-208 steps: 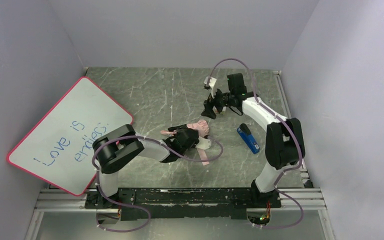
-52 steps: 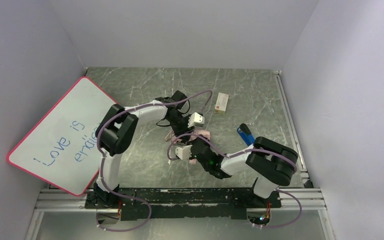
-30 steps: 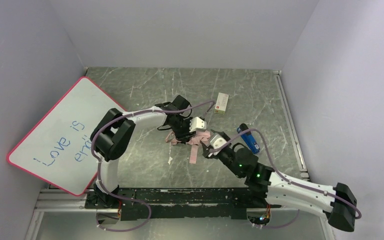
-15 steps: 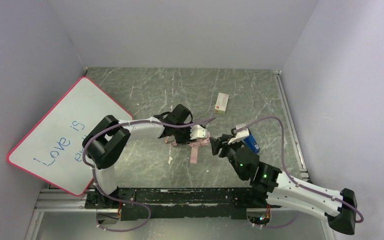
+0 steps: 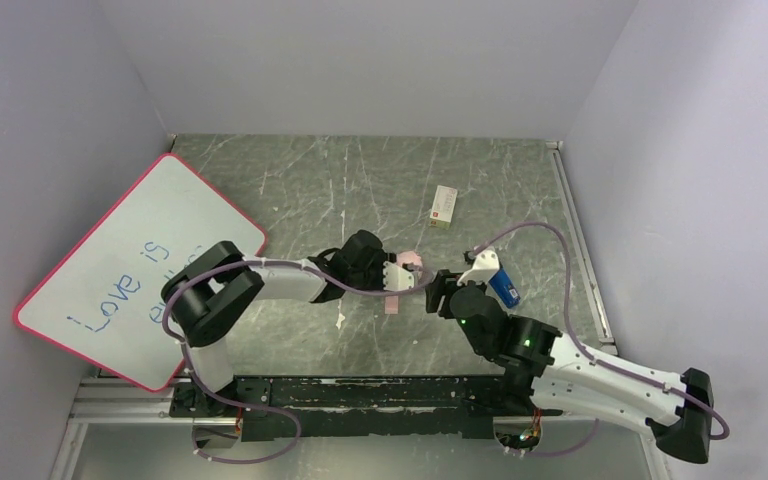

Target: Put away the umbrella

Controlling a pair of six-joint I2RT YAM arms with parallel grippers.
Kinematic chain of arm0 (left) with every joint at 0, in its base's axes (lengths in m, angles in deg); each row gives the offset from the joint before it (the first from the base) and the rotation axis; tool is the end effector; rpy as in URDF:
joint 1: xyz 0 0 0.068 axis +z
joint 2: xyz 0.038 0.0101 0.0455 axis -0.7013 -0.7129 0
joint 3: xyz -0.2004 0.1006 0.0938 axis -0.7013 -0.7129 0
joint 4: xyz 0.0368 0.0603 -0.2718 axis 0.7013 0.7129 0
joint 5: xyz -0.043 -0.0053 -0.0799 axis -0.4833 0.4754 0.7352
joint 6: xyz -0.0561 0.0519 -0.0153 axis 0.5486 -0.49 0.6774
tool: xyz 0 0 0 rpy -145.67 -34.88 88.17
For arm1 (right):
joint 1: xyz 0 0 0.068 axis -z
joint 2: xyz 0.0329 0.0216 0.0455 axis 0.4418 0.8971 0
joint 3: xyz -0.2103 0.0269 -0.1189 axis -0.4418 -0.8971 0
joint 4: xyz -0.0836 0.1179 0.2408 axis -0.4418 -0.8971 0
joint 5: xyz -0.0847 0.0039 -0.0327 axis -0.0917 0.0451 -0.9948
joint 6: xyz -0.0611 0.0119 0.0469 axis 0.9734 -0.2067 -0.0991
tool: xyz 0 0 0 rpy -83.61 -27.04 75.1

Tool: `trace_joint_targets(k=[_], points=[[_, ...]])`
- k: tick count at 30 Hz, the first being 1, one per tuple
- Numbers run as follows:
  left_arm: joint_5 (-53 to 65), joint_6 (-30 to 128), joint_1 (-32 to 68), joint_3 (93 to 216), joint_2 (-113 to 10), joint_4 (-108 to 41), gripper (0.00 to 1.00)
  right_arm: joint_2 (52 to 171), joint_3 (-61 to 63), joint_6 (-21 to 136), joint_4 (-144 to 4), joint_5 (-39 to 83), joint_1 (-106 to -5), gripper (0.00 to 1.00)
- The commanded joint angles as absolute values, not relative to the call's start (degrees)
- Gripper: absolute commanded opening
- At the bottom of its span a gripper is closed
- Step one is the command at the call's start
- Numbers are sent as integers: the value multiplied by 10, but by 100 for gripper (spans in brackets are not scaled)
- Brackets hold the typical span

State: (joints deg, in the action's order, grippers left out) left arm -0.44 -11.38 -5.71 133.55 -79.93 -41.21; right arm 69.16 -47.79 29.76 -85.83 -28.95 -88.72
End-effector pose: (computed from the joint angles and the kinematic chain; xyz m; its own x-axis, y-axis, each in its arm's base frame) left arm 0.2466 -0.2995 0.0709 0.2988 0.8111 -0.5028 0.8415 0.0245 0.5397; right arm 0.1407 0.1717 0.2040 -0.3923 0.1417 -0.9088 -0.1801 0.9571 0.2270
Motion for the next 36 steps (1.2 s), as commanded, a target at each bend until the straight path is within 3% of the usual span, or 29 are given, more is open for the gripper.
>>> trace_joint_targets(k=[1, 10, 16, 24, 33, 36], points=[[-84, -149, -59, 1287, -830, -366, 5, 656, -460, 243, -915, -312, -889, 61], [-90, -163, -65, 1267, -825, -390, 5, 632, -427, 176, -1044, -346, -889, 60], [-107, -174, -76, 1257, -833, -404, 5, 698, -399, 252, -1006, -289, -840, 64], [-124, -184, -85, 1242, -835, -423, 5, 856, -361, 425, -812, 143, -444, 69], [-147, -197, -97, 1230, -845, -446, 5, 1083, -329, 579, -509, 418, -413, 78], [-156, -204, -100, 1224, -846, -456, 5, 1146, -282, 691, -532, 498, -412, 80]])
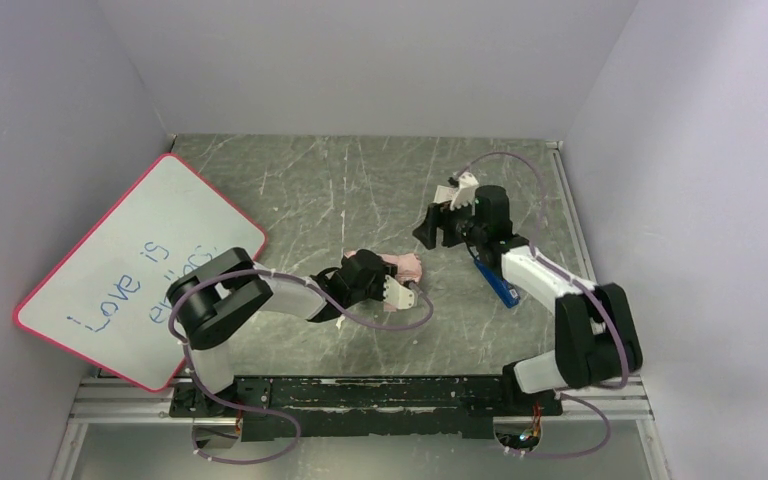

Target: Put away the umbrella

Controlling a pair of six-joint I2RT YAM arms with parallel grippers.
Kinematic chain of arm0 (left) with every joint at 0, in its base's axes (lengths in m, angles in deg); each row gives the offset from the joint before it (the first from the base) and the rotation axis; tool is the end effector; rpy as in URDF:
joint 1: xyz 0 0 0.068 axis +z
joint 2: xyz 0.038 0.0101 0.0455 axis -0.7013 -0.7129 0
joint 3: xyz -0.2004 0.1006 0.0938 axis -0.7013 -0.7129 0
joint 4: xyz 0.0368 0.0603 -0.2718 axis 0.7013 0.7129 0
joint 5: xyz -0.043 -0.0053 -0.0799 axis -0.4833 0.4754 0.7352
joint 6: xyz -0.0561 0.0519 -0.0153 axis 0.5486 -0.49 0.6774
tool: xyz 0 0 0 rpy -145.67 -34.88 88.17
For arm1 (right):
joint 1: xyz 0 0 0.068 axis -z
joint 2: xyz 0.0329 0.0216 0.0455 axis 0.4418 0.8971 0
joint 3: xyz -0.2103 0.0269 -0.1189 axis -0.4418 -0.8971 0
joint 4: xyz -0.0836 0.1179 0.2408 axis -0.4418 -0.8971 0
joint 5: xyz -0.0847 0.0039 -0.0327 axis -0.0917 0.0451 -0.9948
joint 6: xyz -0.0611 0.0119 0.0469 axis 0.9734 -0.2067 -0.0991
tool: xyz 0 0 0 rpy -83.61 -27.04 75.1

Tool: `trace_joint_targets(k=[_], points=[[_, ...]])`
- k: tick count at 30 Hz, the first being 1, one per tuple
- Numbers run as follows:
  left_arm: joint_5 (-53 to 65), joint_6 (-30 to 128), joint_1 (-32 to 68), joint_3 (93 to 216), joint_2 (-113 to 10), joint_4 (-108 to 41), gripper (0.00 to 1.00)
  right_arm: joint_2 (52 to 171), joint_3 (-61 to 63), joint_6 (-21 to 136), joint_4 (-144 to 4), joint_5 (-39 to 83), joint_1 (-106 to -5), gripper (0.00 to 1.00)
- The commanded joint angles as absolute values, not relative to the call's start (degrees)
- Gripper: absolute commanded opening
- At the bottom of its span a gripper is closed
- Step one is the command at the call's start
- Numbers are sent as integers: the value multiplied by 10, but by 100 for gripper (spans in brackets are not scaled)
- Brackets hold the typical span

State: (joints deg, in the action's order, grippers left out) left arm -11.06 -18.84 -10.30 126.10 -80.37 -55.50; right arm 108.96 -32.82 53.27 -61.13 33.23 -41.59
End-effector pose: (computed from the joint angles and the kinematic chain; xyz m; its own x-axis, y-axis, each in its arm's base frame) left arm 0.2234 -0.2990 0.0560 0.4183 0.8269 -0.3759 0.6923 -0.0223 0.7213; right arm 0.3235 0.1115 0.1653 -0.5560 0.0340 -0.8305 -0.4285 0.8444 0.3214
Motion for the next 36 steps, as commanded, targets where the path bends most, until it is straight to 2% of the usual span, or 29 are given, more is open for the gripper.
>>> trace_joint_targets(k=[1, 4, 9, 15, 25, 36], points=[[-157, -206, -101, 1223, -847, -458, 5, 1173, -254, 744, -574, 526, -413, 80], [-162, -209, -103, 1223, -853, -461, 5, 1255, -158, 911, -740, 611, -413, 81], [-166, -215, -109, 1221, -862, -460, 5, 1358, -24, 1077, -979, 735, -420, 86], [-170, -220, -112, 1221, -867, -461, 5, 1417, 51, 1167, -1115, 697, -458, 88], [-169, -225, -117, 1223, -870, -457, 5, 1441, 47, 1165, -1128, 594, -471, 88], [-172, -227, -122, 1224, -871, -456, 5, 1455, 35, 1158, -1104, 553, -480, 88]])
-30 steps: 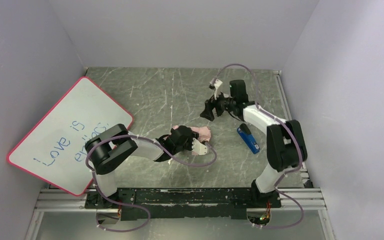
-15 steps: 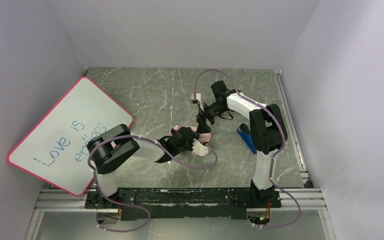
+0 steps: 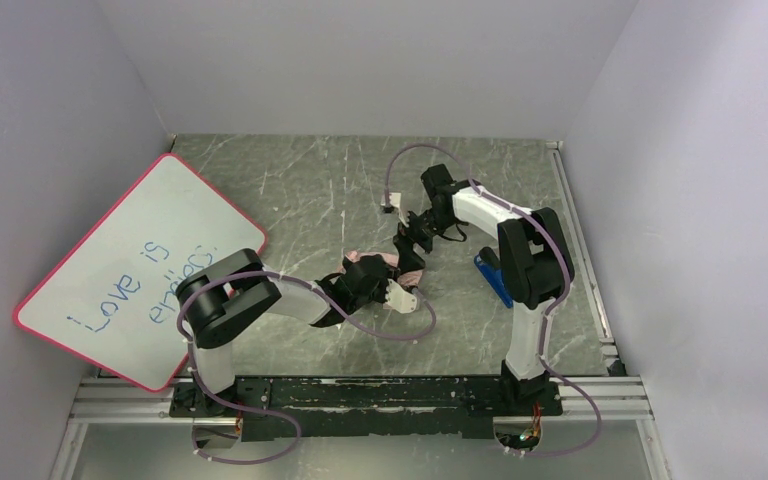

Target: Put away the umbrella

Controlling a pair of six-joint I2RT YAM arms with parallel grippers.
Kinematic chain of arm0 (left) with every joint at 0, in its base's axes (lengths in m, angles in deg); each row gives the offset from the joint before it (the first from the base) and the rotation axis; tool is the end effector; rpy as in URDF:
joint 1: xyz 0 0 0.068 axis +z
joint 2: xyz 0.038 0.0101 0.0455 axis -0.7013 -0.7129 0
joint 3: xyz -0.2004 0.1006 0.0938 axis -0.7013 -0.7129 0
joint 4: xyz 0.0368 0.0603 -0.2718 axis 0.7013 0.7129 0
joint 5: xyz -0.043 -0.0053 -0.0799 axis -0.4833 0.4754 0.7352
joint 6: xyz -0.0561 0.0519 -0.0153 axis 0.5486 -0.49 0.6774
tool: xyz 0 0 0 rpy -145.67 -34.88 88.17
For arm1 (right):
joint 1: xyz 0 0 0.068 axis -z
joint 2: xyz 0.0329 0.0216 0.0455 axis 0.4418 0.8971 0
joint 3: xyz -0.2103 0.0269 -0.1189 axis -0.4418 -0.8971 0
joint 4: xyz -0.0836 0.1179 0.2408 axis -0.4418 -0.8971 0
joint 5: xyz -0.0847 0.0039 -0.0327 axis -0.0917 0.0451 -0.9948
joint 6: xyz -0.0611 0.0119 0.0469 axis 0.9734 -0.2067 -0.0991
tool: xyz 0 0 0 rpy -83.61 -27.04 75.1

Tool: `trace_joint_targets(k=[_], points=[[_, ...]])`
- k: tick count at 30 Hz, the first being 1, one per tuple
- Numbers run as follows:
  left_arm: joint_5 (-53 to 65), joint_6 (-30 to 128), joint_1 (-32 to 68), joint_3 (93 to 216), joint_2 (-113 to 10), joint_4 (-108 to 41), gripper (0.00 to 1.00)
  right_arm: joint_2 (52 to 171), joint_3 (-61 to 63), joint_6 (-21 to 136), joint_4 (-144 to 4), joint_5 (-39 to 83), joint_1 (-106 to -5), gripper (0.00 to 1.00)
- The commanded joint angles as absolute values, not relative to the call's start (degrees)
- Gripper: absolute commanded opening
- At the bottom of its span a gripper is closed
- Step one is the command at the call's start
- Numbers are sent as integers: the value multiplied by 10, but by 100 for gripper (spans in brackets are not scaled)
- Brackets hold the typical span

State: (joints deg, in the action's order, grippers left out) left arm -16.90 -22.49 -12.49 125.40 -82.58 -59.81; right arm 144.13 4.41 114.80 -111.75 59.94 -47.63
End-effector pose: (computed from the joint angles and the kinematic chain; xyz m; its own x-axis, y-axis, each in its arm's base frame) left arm 0.2168 -0.3029 0.0482 0.4434 0.8481 -0.2902 0.6194 -0.0559 0.7831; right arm 0.3473 0.1875 0.1083 -0.2677 -0.6833 -0.6793 -0.9561 0.1012 0.2750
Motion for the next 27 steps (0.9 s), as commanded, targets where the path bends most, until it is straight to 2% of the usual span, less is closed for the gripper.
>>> trace_joint_targets(k=[1, 6, 9, 12, 16, 18, 20, 21, 22, 24, 27], points=[[-171, -227, -122, 1224, -871, -456, 5, 1459, 36, 1158, -1105, 548, -483, 88], [-171, -226, -123, 1225, -869, -457, 5, 1481, 32, 1157, -1111, 505, -494, 85], [-172, -225, -122, 1224, -864, -459, 5, 1482, 23, 1151, -1100, 482, -496, 79], [-171, -222, -123, 1224, -859, -462, 5, 1480, 16, 1142, -1085, 460, -497, 67], [-169, -217, -123, 1230, -853, -460, 7, 1475, 7, 1130, -1056, 432, -498, 41], [-172, -211, -123, 1234, -844, -462, 17, 1473, 2, 1130, -1050, 428, -498, 35], [-162, -204, -124, 1239, -827, -455, 36, 1470, -3, 1129, -1041, 424, -500, 30], [-158, -198, -125, 1241, -816, -452, 55, 1470, -4, 1129, -1038, 422, -500, 27], [-154, -195, -126, 1243, -805, -448, 67, 1471, -5, 1129, -1036, 420, -500, 24], [-145, -189, -127, 1248, -783, -434, 82, 1473, -6, 1128, -1033, 416, -502, 20], [-134, -172, -132, 1253, -745, -404, 91, 1473, -12, 1131, -1027, 408, -502, 17]])
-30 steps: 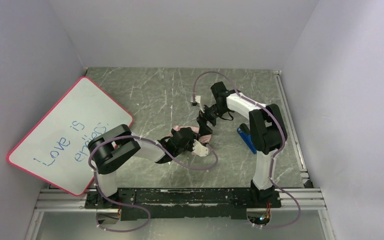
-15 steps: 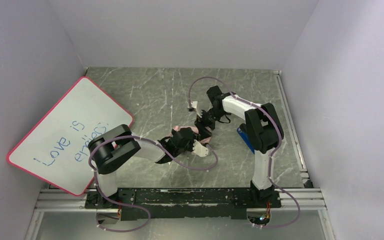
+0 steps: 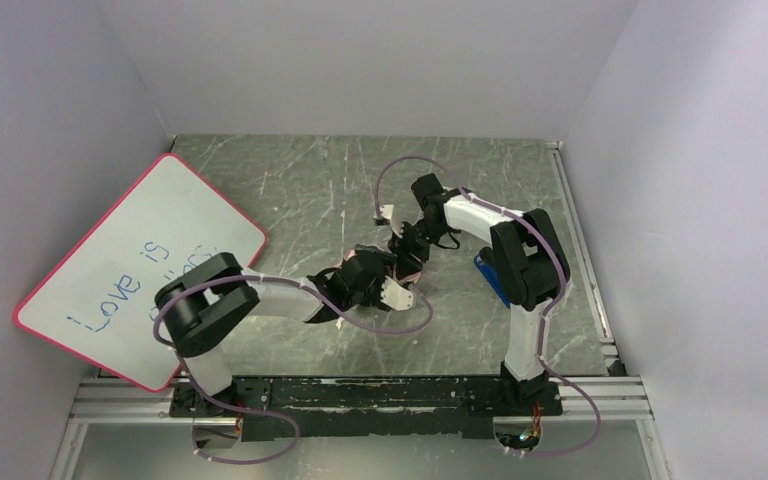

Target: Put away the umbrella

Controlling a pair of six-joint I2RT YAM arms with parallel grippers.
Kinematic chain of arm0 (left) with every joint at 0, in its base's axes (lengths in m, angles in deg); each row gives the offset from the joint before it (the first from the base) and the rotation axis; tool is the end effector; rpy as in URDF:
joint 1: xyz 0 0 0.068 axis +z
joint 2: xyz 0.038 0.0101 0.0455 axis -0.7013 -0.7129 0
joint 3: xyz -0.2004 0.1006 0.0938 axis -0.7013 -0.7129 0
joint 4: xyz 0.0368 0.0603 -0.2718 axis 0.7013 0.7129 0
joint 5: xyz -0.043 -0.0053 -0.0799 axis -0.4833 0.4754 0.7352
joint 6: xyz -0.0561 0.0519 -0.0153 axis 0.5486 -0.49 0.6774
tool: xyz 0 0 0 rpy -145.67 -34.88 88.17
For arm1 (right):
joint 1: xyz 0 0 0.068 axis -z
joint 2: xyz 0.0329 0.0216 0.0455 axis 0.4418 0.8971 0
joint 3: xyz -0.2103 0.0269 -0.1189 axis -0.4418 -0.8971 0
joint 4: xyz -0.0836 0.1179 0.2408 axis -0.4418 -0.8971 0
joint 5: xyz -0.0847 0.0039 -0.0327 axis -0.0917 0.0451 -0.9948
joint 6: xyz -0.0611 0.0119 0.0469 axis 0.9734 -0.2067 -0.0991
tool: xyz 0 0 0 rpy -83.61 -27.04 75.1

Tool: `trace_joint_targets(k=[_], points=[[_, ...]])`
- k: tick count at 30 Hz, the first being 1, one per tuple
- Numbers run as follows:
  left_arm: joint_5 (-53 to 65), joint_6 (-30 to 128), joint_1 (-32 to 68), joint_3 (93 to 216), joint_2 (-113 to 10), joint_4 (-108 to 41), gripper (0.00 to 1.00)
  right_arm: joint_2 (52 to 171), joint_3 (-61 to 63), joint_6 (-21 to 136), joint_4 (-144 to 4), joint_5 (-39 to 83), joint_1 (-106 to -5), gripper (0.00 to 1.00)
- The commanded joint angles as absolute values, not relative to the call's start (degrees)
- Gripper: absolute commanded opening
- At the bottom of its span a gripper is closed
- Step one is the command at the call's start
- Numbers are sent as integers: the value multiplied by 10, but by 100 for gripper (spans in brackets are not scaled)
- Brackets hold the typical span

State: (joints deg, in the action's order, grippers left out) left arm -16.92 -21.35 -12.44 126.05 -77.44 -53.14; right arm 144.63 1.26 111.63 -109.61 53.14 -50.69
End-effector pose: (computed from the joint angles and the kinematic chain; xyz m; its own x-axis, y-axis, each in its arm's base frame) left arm 0.2164 -0.3017 0.0700 0.4275 0.8534 -0.2981 0.6345 -0.0484 0.7714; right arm 0.3327 0.1975 0.0858 -0.2863 -0.7587 -0.5852 -0.9501 0.1460 0.2755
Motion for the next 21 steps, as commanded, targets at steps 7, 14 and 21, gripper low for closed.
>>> trace_joint_targets(k=[7, 14, 21], points=[[-48, -53, -137, 1202, -525, -361, 88, 1457, -36, 1135, -1000, 388, -504, 16], [16, 115, -20, 1124, -312, -440, 76, 1437, -80, 1134, -947, 350, -519, 15], [144, 220, 184, 1177, -375, -486, 79, 1407, -136, 1137, -893, 305, -544, 15]])
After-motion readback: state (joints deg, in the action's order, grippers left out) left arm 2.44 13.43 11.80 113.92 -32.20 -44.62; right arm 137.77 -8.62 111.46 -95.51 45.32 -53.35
